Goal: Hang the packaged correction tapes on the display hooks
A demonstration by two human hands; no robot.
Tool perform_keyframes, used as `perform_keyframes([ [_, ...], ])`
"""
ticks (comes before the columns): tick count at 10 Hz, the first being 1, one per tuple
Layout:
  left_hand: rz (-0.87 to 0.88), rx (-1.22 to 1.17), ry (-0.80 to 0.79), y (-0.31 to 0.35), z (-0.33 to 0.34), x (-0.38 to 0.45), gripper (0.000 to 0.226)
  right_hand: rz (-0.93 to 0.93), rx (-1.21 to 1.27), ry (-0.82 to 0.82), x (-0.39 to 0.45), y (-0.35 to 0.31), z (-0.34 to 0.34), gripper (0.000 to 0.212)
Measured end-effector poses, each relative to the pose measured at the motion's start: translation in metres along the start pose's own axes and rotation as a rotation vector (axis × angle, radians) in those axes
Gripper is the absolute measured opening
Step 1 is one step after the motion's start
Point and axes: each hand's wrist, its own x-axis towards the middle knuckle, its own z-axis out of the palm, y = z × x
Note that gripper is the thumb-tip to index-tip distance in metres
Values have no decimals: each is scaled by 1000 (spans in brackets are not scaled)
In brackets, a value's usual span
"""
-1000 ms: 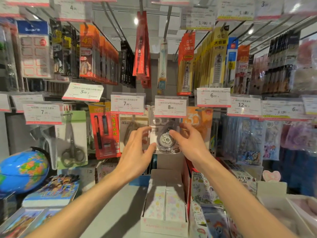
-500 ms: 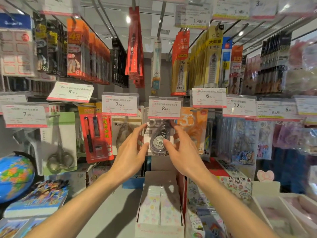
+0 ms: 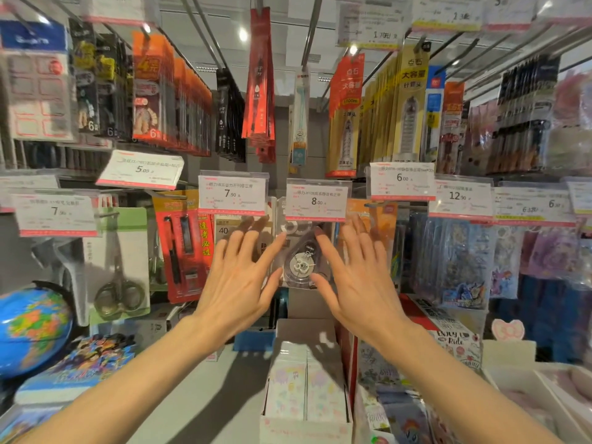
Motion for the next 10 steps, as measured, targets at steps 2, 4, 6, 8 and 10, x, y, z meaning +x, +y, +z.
perform_keyframes([
  [2,33,87,-28,-3,13,5,64,19,-10,-117,8,2,8,74],
  [4,31,63,-33,-4,21,6,67,40,-51,-105,9,8,13,74],
  [6,-3,49,-49,2,30,7,68,40,-47,-100,10,6,20,71],
  [8,-21,13,-30,6,17,3,66,79,-3,-107,4,3,18,68],
  [10,-48,-5,-57,11,7,-12,64,117,56,-101,-17,0,17,75],
])
